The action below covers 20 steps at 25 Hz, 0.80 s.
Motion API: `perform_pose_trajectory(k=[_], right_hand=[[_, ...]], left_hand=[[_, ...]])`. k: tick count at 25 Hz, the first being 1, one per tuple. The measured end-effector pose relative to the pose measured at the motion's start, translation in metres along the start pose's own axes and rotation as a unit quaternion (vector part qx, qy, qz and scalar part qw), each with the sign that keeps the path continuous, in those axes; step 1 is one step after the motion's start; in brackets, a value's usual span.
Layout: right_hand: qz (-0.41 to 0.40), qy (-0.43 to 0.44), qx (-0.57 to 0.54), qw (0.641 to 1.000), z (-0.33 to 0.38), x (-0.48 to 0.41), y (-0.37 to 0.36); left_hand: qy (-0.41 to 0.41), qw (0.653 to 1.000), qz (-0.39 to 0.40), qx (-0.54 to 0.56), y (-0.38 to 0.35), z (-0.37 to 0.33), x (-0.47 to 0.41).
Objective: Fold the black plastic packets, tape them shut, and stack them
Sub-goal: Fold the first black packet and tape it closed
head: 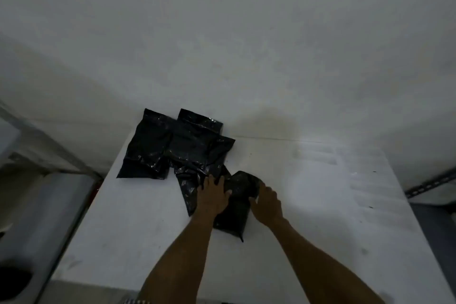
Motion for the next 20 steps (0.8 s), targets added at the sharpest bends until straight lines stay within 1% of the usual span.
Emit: perform_pose_trajectory(k=[2, 3, 4, 7, 9, 11, 14, 16, 20], right_hand=[[0.004, -0.038, -0.042, 0.998, -0.009, -0.006, -0.028], [0.004, -0.066, -0.074, 0.995, -0.013, -0.004, -0.045], [-0.009, -0.081, -0.103, 0.991, -0.017, -0.003, -0.060], [-0.060, -0.151, -0.197, 0.967, -0.021, -0.010, -0.082], [-0.091, -0.187, -0.220, 0.953, -0.025, -0.014, -0.085], [-0.115, -0.199, -0.248, 0.941, -0.026, -0.015, -0.083], [-0.144, -0.218, -0.286, 0.922, -0.031, -0.011, -0.080], [-0.148, -0.229, -0.288, 0.918, -0.039, -0.008, -0.077], [-0.167, -0.219, -0.300, 0.913, -0.062, -0.004, -0.064]], left_hand=[[0.000, 1.000, 0.002, 0.006, -0.021, 0.005, -0.013], [0.004, 1.000, -0.009, 0.009, -0.032, 0.010, -0.017], [0.002, 1.000, -0.023, 0.014, -0.042, 0.014, -0.020], [0.006, 0.998, -0.023, 0.053, -0.066, 0.021, -0.033], [0.014, 0.996, -0.034, 0.077, -0.075, 0.023, -0.036], [0.019, 0.994, -0.061, 0.083, -0.076, 0.023, -0.032], [0.051, 0.991, -0.059, 0.109, -0.082, 0.020, -0.031], [0.063, 0.987, -0.053, 0.137, -0.084, 0.009, -0.027], [0.072, 0.982, -0.082, 0.156, -0.085, -0.019, -0.022]])
Point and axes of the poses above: each hand's wrist, its own x-axis away from the middle knuckle, its own y-axis out of the back of the hand, z = x × y, the point moved 10 cm from there along -x, towards the middle knuckle, and after that the axes turned 14 degrees about y, right-handed, at the moved point
